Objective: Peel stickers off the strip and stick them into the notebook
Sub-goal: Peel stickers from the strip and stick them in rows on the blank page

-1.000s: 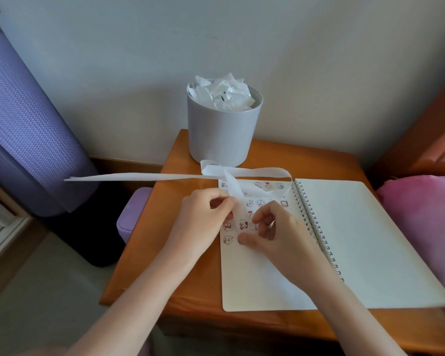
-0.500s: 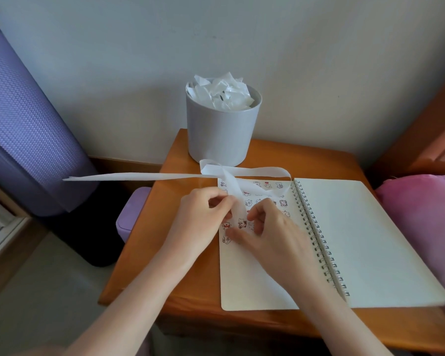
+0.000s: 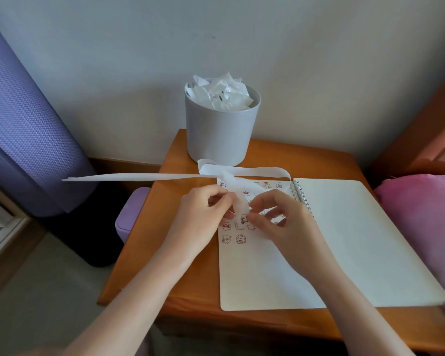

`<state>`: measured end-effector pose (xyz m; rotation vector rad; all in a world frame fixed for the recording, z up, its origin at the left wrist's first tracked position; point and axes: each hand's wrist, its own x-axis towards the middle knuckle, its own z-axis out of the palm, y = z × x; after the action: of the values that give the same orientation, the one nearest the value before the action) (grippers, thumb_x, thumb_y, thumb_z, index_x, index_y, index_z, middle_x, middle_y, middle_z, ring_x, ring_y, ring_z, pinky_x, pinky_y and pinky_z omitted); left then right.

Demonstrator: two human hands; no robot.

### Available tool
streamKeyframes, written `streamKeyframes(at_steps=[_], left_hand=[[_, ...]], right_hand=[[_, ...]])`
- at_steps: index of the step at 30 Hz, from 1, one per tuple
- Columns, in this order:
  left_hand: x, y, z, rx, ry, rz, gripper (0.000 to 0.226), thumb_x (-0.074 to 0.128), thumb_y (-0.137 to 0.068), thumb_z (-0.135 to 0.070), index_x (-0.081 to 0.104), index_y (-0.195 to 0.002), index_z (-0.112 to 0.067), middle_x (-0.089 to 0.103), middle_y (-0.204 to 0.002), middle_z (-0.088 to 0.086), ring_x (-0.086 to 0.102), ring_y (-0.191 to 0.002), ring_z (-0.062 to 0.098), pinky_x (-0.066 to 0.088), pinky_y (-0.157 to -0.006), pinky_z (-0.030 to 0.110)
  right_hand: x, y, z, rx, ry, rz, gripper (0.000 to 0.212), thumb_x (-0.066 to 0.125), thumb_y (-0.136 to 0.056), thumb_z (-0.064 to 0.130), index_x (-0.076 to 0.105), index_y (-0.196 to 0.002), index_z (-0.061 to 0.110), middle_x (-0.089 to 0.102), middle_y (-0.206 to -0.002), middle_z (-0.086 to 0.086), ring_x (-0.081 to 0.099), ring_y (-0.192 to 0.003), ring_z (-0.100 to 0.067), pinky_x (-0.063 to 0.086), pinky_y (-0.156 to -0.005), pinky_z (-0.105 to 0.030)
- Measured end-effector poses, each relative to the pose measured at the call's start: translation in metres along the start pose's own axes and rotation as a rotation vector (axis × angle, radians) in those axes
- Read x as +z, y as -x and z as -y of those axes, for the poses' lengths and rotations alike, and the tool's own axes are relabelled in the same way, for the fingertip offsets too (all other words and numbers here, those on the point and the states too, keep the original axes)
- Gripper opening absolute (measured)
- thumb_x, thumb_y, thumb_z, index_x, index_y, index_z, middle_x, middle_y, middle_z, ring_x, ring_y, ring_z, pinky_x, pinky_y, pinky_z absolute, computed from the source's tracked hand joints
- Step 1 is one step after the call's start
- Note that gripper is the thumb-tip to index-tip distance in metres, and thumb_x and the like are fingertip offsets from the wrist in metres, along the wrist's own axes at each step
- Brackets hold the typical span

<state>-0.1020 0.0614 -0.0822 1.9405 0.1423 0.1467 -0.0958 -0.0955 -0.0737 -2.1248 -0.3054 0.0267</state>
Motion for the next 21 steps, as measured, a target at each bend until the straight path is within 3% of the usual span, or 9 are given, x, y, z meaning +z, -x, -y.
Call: streamKeyframes(at_steps=[3,9,15,21], left_hand=[[0.000,0.000,0.000,0.006,-0.004,0.001,0.020,0.053,-0.092,-0.028,0.070,-0.098,-0.017,0.068,-0.078,-0.009,0.066,-0.071,0.004,0.052,-0.064,0.015],[-0.002,0.001,-0.007,-0.069,0.157,0.095,0.030,0.052,-0.093,-0.034,0.069,-0.084,-0.011,0.071,-0.073,0.000,0.069,-0.070,0.013,0.055,-0.062,0.020],[-0.003,0.005,-0.011,-0.047,0.110,0.175,0.013,0.062,-0.088,-0.028,0.070,-0.085,-0.018,0.071,-0.075,-0.001,0.066,-0.066,0.006,0.050,-0.056,0.009],[-0.004,0.005,-0.012,-0.009,0.112,0.170,0.012,0.062,-0.087,-0.026,0.067,-0.077,-0.028,0.069,-0.072,-0.006,0.066,-0.067,0.007,0.050,-0.055,0.009]], right_hand=[[0.001,0.000,0.000,-0.034,-0.015,-0.012,0.015,0.072,-0.081,0.013,0.065,-0.082,0.027,0.066,-0.076,0.014,0.058,-0.075,-0.002,0.043,-0.063,-0.010],[-0.004,-0.002,0.001,-0.071,-0.035,-0.083,0.017,0.071,-0.081,0.011,0.067,-0.079,0.028,0.067,-0.074,0.016,0.060,-0.072,-0.001,0.044,-0.062,-0.010],[-0.005,-0.002,0.003,-0.079,-0.045,-0.083,0.015,0.069,-0.082,0.010,0.070,-0.083,0.024,0.068,-0.075,0.015,0.061,-0.072,-0.002,0.048,-0.064,-0.011],[-0.006,-0.002,0.003,-0.099,-0.037,-0.068,0.007,0.073,-0.080,0.014,0.073,-0.085,0.020,0.068,-0.074,0.014,0.061,-0.070,-0.004,0.048,-0.061,-0.013]])
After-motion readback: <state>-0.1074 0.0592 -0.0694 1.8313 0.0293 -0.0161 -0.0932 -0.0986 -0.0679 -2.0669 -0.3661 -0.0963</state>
